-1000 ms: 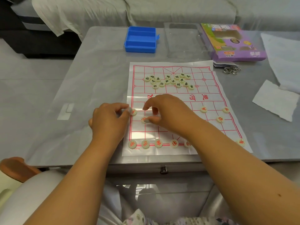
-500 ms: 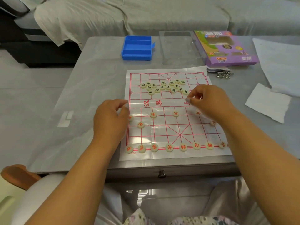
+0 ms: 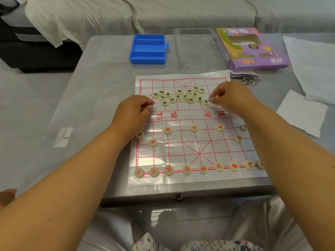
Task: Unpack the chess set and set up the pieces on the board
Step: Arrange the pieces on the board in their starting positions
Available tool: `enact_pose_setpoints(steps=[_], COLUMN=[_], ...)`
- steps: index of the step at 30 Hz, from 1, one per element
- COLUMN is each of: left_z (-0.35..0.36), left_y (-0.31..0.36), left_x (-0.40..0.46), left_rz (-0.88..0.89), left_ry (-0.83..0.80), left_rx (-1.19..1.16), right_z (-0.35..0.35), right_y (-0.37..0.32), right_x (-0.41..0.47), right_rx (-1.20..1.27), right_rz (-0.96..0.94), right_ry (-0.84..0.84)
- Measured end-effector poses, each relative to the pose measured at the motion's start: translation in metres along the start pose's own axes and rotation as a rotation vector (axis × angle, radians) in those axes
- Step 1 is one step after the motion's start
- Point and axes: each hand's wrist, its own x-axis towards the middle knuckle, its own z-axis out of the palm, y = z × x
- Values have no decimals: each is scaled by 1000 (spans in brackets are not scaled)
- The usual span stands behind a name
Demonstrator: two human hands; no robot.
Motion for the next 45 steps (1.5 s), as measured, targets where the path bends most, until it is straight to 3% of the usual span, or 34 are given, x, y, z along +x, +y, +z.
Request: enact_pose_setpoints(steps=[6,20,37,45], left_z=[3,14,13,15], left_y=[-5,-16,-18,-22], left_x=[19,37,38,40], left_rz=[64,11,44,71], left_ry=[44,118,88,78], left_rx=[4,-77,-137,-105], right_z=[8,8,29,15], right_y=[5,10,-16,-23], right_x=[9,18,33,51], right_rx=[8,124,-51,65], right_rz=[34,46,-207,-221], right_ry=[-90,-169,-67,-37])
